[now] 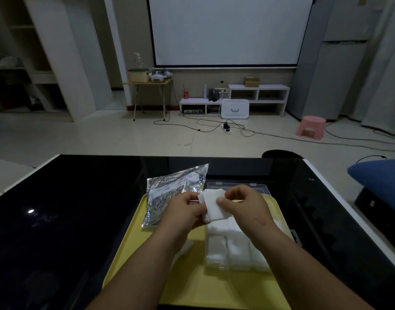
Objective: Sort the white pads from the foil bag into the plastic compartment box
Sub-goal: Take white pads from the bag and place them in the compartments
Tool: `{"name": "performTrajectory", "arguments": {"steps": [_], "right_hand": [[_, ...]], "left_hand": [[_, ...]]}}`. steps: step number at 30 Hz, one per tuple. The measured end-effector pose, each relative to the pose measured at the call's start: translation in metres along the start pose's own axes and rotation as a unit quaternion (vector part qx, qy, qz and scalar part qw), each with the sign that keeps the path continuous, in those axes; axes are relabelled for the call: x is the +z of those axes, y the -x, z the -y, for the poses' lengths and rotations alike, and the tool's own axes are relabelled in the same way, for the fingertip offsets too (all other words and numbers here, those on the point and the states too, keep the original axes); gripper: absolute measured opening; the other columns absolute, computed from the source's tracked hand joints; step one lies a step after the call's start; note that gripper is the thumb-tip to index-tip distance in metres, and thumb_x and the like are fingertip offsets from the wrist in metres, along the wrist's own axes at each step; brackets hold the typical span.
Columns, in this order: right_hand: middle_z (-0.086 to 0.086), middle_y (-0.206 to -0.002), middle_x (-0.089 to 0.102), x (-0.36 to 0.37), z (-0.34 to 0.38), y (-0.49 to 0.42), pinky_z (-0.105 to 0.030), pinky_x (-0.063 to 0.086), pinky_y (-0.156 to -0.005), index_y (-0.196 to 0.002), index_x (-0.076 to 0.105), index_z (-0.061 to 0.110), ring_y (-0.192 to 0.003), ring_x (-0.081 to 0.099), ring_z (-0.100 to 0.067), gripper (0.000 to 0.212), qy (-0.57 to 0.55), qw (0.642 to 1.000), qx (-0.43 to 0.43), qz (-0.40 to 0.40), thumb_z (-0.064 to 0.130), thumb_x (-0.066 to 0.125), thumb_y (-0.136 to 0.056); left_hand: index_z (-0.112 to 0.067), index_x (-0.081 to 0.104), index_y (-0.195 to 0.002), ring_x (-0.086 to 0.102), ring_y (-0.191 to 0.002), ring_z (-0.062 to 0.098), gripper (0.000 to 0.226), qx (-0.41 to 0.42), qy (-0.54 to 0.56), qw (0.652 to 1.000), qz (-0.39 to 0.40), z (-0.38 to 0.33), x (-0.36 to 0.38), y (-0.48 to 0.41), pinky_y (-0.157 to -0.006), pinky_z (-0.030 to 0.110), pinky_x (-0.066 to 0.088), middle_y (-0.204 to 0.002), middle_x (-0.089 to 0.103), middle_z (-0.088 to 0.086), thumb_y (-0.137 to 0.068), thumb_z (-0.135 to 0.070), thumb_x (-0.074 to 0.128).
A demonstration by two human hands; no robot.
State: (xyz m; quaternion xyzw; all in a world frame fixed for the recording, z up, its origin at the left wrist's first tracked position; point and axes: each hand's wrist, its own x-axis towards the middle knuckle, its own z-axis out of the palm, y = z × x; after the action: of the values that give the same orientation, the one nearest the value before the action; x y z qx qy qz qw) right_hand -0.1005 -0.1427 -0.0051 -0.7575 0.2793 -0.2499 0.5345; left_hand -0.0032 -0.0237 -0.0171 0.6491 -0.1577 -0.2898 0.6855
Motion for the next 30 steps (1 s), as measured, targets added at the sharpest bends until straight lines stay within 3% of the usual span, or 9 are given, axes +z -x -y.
{"name": "performTrajectory", "arguments": {"steps": [6,11,14,18,21,27,30], "right_hand": [[-0.007,-0.095,0.066,-0.019,-0.002,0.001,-0.029,0.045,-0.059,-0.087,0.055,0.014,-0.079,0.058,-0.02,0.016,-0.049,0.995,0.074,0.036,0.019,0.07,-0.087],[-0.009,-0.096,0.066,-0.039,-0.005,0.006,-0.027,0.046,-0.06,-0.084,0.054,0.014,-0.082,0.061,-0.02,0.014,-0.032,0.997,0.065,0.016,0.019,0.067,-0.089],[-0.011,-0.094,0.068,-0.048,-0.007,0.008,-0.027,0.048,-0.059,-0.083,0.057,0.013,-0.081,0.063,-0.021,0.013,-0.013,0.998,0.059,0.002,0.017,0.069,-0.087],[-0.011,-0.094,0.067,-0.068,-0.011,0.011,-0.027,0.05,-0.058,-0.086,0.057,0.011,-0.082,0.064,-0.024,0.009,0.019,0.997,0.078,0.015,0.013,0.065,-0.089],[-0.013,-0.093,0.067,-0.081,-0.016,0.011,-0.026,0.051,-0.056,-0.084,0.058,0.011,-0.078,0.065,-0.024,0.009,0.064,0.994,0.085,0.017,0.01,0.066,-0.087],[-0.01,-0.085,0.067,-0.104,-0.022,0.013,-0.025,0.048,-0.051,-0.085,0.061,0.009,-0.067,0.061,-0.018,0.008,0.156,0.981,0.114,0.025,0.01,0.068,-0.086],[-0.005,-0.082,0.067,-0.109,-0.026,0.014,-0.035,0.058,-0.065,-0.079,0.061,0.015,-0.072,0.064,-0.019,0.01,0.209,0.97,0.123,0.022,0.012,0.071,-0.082]], "left_hand": [[-0.004,0.065,-0.098,0.071,-0.075,0.024,0.017,-0.02,0.015,0.999,0.041,-0.003,0.013,0.002,-0.066,0.031,0.059,-0.088,0.072,0.014,-0.088,0.008,0.058],[-0.004,0.066,-0.104,0.072,-0.077,0.026,0.018,-0.028,0.042,0.997,0.056,-0.001,0.036,0.0,-0.072,0.037,0.06,-0.09,0.073,0.015,-0.094,-0.018,0.063],[-0.005,0.066,-0.107,0.073,-0.089,0.03,0.021,-0.005,-0.021,0.999,0.045,0.006,0.046,-0.002,-0.079,0.043,0.06,-0.098,0.072,0.016,-0.087,-0.007,0.071],[-0.008,0.069,-0.105,0.073,-0.09,0.028,0.021,-0.004,-0.049,0.997,0.053,0.014,0.063,-0.004,-0.081,0.044,0.061,-0.097,0.074,0.012,-0.085,-0.001,0.07],[-0.007,0.068,-0.104,0.073,-0.085,0.028,0.02,-0.009,-0.068,0.996,0.056,0.016,0.075,-0.001,-0.08,0.044,0.061,-0.094,0.073,0.014,-0.085,-0.001,0.071],[-0.021,0.062,-0.104,0.064,-0.064,0.018,0.032,-0.005,-0.162,0.986,0.044,0.022,0.098,0.004,-0.063,0.033,0.057,-0.075,0.068,0.008,-0.079,-0.011,0.078],[-0.02,0.057,-0.098,0.063,-0.057,0.02,0.033,-0.013,-0.183,0.982,0.045,0.03,0.107,0.005,-0.069,0.042,0.059,-0.069,0.07,0.011,-0.075,-0.013,0.079]]}}
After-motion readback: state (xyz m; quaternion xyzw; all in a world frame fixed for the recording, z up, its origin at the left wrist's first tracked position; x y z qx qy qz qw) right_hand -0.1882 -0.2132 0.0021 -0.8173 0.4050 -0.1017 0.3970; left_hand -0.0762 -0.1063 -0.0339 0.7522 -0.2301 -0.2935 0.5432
